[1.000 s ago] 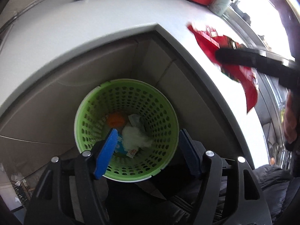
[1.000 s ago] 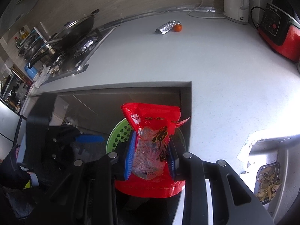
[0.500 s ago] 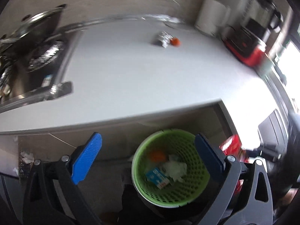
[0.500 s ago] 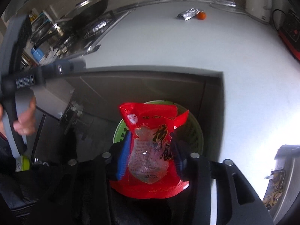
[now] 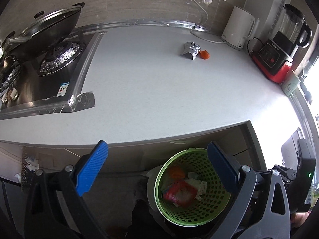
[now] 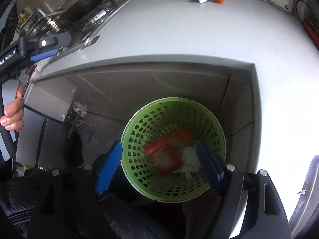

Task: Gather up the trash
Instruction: 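Drop the tissue into the green basket with left while right drops the red snack bag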

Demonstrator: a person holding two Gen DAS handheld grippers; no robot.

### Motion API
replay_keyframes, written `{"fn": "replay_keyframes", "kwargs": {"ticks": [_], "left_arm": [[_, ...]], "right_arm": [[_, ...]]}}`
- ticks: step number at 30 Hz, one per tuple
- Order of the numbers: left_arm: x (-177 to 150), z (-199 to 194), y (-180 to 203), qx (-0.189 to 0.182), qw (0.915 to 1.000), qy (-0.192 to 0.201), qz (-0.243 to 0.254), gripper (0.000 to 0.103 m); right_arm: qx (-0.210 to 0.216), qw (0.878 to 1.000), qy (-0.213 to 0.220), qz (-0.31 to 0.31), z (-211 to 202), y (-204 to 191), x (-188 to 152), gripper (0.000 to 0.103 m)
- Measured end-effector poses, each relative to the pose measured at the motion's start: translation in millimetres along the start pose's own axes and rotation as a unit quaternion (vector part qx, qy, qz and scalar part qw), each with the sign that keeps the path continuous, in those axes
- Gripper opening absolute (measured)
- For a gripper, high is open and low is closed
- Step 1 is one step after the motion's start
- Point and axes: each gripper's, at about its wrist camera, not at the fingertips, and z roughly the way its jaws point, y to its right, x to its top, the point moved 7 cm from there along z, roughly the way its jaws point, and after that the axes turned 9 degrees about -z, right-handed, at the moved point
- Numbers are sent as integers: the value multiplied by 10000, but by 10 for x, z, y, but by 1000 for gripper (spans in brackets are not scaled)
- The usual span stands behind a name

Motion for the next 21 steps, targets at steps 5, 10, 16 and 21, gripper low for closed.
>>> {"fn": "replay_keyframes", "kwargs": {"ticks": [5,10,16,21], "left_arm": [[91,28,-11,-64,10000,8,19,95],[230,36,26,-136,9998,98,64,95],[468,59,173,-243,9990,258,254,95],[720,148,361,-370,9974,365,493,95]], "right_arm": [[-216,9994,213,148,-169,119,120,82],[-533,9958,665,349,-476,247,354,92],[-946,9865,1220,554,-834,411,632,100],[-1180,9791,1469,760,-978,558,842,101]]}}
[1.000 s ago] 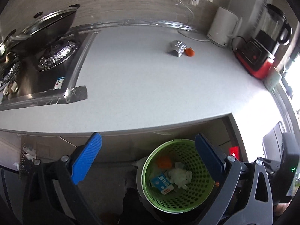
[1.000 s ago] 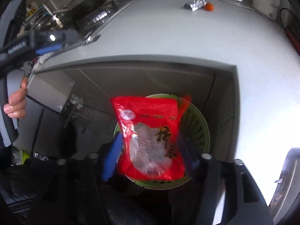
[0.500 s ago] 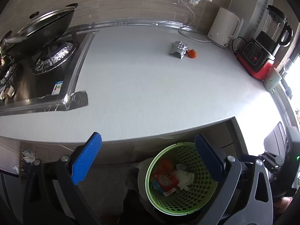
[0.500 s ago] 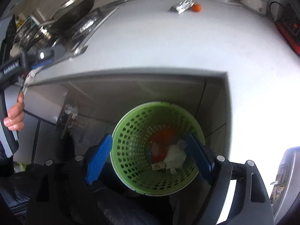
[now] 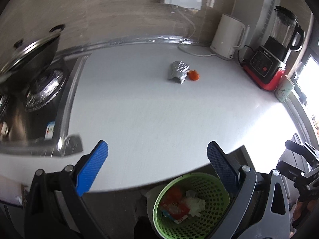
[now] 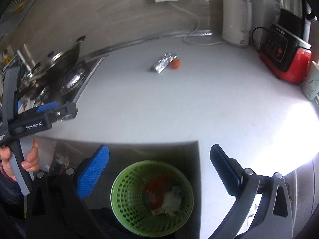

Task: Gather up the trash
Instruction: 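Drop the tissue into the green basket with left while right drops the red snack bag, then grasp the silver foil blister pack with the left gripper while the right grasps the orange fruit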

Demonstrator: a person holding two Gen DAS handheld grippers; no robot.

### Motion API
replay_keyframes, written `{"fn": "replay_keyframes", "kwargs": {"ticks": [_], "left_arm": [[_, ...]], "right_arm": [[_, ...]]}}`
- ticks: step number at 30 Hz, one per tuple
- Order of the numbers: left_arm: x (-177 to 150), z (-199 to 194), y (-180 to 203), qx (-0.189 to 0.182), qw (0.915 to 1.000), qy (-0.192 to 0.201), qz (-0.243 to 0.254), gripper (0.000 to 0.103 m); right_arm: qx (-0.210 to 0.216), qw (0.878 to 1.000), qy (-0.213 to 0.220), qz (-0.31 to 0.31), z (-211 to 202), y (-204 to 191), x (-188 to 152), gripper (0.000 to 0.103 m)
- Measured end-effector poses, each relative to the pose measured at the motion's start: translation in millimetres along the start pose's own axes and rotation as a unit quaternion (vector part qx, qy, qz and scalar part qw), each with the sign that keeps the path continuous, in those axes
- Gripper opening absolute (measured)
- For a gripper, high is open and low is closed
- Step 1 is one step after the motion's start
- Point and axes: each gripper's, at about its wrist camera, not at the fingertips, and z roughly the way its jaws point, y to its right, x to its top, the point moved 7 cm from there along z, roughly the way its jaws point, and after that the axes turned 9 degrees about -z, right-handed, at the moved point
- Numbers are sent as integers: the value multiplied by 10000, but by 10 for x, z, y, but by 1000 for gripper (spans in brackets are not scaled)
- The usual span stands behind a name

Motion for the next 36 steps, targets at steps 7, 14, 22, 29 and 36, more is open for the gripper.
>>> {"fn": "replay_keyframes", "kwargs": {"ticks": [7,14,22,29,36], "left_arm": [[415,306,269,-139,9989,187,403,95],[827,776,535,-317,9971,378,587,95],[1138,1470,726,-422,9942,326,933,95],[1328,2056,766,-542,9942,-17,928,92],[1407,2494,808,-538,9931,-278,1007,86]], "right_arm": [[-321,9992,165,195,48,144,248,101],[-539,9976,266,344,177,317,493,101],[-627,9964,262,503,432,560,720,101],[-663,9954,164,665,814,796,883,101],[-678,9950,130,721,1182,926,1068,101]]}}
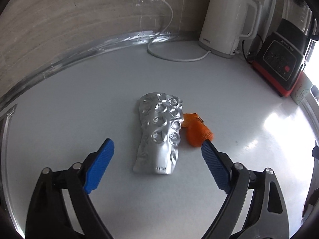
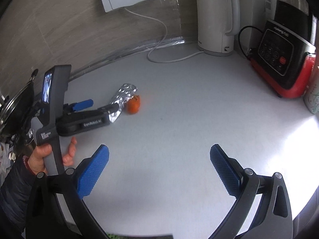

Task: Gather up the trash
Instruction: 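Grasp the silver foil blister pack with the left gripper while the right grasps the orange fruit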

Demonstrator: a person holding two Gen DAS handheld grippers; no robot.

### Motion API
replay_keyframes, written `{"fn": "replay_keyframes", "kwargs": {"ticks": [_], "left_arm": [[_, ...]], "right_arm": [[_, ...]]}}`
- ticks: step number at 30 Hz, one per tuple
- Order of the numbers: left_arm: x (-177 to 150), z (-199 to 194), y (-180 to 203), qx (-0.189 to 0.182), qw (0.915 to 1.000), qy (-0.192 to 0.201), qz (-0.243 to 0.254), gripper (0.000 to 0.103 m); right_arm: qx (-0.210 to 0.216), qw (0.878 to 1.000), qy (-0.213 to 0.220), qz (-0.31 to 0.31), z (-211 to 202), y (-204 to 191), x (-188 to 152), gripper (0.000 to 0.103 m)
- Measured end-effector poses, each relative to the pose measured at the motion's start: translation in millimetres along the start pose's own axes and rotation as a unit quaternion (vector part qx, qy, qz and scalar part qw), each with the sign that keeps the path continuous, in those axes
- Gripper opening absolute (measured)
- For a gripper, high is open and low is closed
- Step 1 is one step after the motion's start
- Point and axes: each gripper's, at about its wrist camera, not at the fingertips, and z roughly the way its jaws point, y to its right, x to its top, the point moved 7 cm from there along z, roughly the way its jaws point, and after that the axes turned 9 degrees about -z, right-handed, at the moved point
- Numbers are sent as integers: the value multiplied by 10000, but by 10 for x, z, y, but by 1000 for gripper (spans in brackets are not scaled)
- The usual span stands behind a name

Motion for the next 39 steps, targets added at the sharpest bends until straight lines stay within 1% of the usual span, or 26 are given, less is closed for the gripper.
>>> {"fn": "replay_keyframes", "kwargs": {"ticks": [4,6,9,13,15,23,34,35,39], "left_arm": [[26,135,0,-3,10000,-69,34,84],[33,205,-8,8,9999,-153,66,75],[40,282,-46,31,9997,-234,44,70],[42,306,-75,-5,9996,-265,-25,68],[47,329,-78,-3,9996,-284,-19,64],[60,325,-92,18,9996,-279,68,62],[141,412,-42,-17,9991,-301,292,62],[149,415,-32,-19,9991,-290,309,55],[150,402,-57,-63,9991,-251,324,52]], "right_arm": [[12,10000,-18,9,204,12,120,101],[29,10000,-24,18,281,11,167,101],[33,10000,-55,-2,408,9,218,101],[24,9999,-102,-71,544,-10,262,101],[28,9998,-135,-111,621,-33,290,101],[35,9997,-189,-160,723,-88,327,101],[2,9996,-260,-106,715,-61,284,101],[5,9996,-259,-98,715,-59,285,101],[40,9996,-261,-108,726,-51,283,101]]}}
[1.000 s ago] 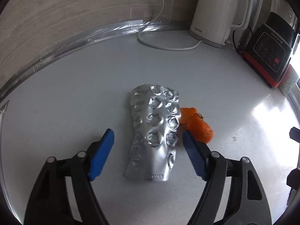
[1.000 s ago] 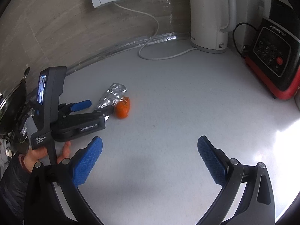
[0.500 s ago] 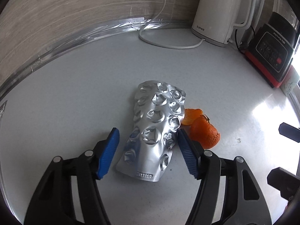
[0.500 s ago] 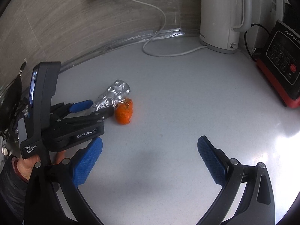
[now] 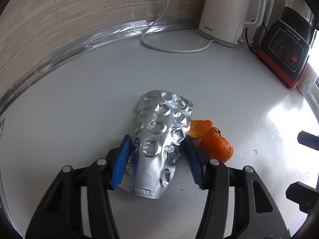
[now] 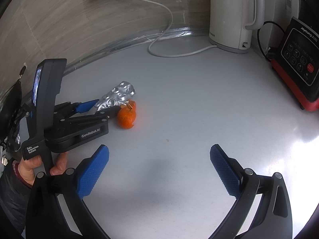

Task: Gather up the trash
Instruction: 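Grasp the silver foil blister pack with the left gripper while the right grasps the orange fruit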

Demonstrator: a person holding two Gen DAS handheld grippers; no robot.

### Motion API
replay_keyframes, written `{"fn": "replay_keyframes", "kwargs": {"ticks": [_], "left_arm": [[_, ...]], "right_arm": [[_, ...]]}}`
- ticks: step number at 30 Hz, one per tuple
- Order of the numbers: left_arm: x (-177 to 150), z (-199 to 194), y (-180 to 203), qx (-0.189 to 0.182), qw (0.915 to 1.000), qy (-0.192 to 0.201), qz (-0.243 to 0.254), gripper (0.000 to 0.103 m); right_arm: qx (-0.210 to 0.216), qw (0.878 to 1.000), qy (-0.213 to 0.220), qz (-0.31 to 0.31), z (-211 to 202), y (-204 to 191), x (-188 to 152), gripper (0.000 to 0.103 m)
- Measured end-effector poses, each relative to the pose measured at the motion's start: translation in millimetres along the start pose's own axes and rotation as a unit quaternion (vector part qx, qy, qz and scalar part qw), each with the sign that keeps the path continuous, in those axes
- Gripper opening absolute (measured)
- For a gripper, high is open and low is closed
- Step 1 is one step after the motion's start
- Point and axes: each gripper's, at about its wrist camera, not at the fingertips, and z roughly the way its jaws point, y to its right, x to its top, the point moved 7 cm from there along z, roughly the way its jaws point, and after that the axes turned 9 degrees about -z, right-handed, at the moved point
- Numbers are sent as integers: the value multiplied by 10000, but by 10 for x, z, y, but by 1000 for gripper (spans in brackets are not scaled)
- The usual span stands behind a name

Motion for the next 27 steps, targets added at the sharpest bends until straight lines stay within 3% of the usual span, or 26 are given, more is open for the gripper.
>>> {"fn": "replay_keyframes", "kwargs": {"ticks": [8,13,18,20,24,27], "left_arm": [[-133,-182,-230,40,9994,72,-322,51],[-240,-364,-375,88,9988,168,-459,51],[-346,-543,-530,250,9977,222,-585,51],[-380,-613,-581,251,9972,248,-661,51],[-433,-742,-643,392,9960,354,-719,51],[-465,-795,-668,365,9954,362,-806,51]], "right_arm": [[226,9996,4,-160,176,-135,131,99],[353,9979,-140,-517,405,-347,277,85],[309,9949,-276,-916,643,-490,418,78],[291,9941,-362,-983,745,-492,462,69],[274,9937,-481,-975,896,-476,492,62],[147,9924,-499,-1114,896,-480,509,40]]}}
